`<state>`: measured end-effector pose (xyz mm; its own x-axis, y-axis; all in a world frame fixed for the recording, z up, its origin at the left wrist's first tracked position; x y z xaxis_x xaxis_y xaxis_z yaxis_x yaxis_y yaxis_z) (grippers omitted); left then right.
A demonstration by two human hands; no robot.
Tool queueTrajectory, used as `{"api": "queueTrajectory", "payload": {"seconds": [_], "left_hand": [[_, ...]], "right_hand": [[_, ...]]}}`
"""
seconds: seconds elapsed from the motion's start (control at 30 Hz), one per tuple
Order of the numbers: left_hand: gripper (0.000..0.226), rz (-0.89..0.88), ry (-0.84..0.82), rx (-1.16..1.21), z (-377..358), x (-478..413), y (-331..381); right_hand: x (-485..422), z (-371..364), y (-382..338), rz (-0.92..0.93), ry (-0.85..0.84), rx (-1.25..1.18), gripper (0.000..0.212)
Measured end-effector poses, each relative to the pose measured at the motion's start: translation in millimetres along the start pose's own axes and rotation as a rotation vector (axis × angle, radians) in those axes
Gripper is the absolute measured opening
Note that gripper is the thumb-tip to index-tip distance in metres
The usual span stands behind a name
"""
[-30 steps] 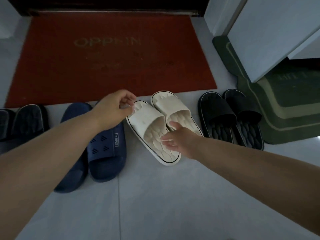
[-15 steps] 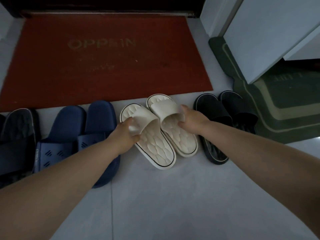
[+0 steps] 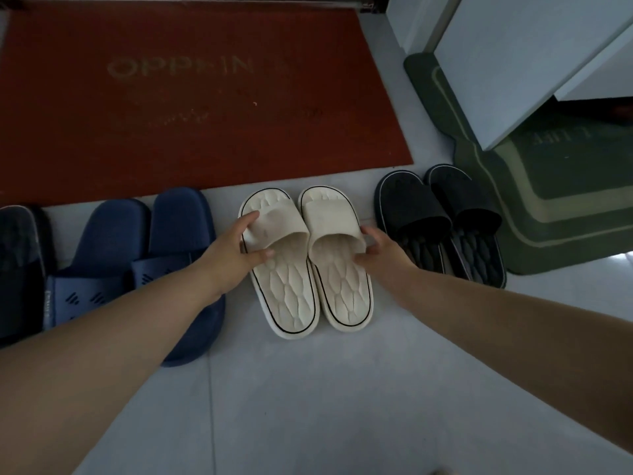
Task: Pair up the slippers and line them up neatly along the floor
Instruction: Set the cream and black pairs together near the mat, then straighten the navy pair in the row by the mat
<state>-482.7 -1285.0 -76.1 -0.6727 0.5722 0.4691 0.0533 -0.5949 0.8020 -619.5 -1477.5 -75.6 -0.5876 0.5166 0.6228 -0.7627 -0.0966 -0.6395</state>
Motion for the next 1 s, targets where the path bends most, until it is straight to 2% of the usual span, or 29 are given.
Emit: {"api": "queueTrajectory", "payload": {"seconds": [0.23,0.37,0.47,0.53,0.63,0.73,0.83,0.93,1.0], "left_hand": [[0.070,-0.034,-0.052,-0.009,1.3,-14.1,15.3],[0.068,0.002,-0.016,0.007,10.5,-20.0,21.4],[0.060,0.046,0.000,0.054,34.5,-19.4,27.5],[0.050,0.041,0.007,0.075,60.9,-12.4,31.5],[0.038,0.046,0.053,0.085,106.2,4.0,19.6],[0.036,0.089,0.083,-0.072,141.5,20.5,-9.2],[0.042,0.152,-0.063,-0.337,146.8,37.5,-42.1],[0.063,0.146,-0.247,-0.645,127.5,58.5,-65.6],[0.069,0.149,-0.264,-0.782,119.1,64.7,-73.9]], "right_hand": [[18.2,5.8,0.0,0.001,-0.008,-0.151,0.046],[15.4,7.2,-1.3,-0.036,0.010,-0.075,0.058],[23.7,3.0,-12.7,-0.049,0.036,-0.089,0.063],[35.3,-15.6,-29.9,-0.020,-0.021,-0.139,0.063],[51.1,-50.6,-59.9,0.083,-0.101,-0.083,0.056],[59.7,-99.9,-84.8,0.114,-0.299,-0.056,0.040],[67.4,-150.1,-96.9,0.056,-0.508,-0.039,0.030],[69.1,-187.5,-90.2,-0.063,-0.551,0.024,0.033],[69.2,-201.6,-82.9,-0.142,-0.522,0.033,0.039]]}}
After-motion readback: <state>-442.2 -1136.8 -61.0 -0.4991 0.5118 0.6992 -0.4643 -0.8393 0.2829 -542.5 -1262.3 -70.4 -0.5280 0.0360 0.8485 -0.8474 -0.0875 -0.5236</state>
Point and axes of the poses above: each hand's wrist, its own x-axis away from the middle knuckle, its own z-axis out of the back of the hand, y = z × x, the point moved 9 cm from there along -x, towards the middle knuckle, and after that the axes turned 2 degrees about -z, right-handed, at the moved point
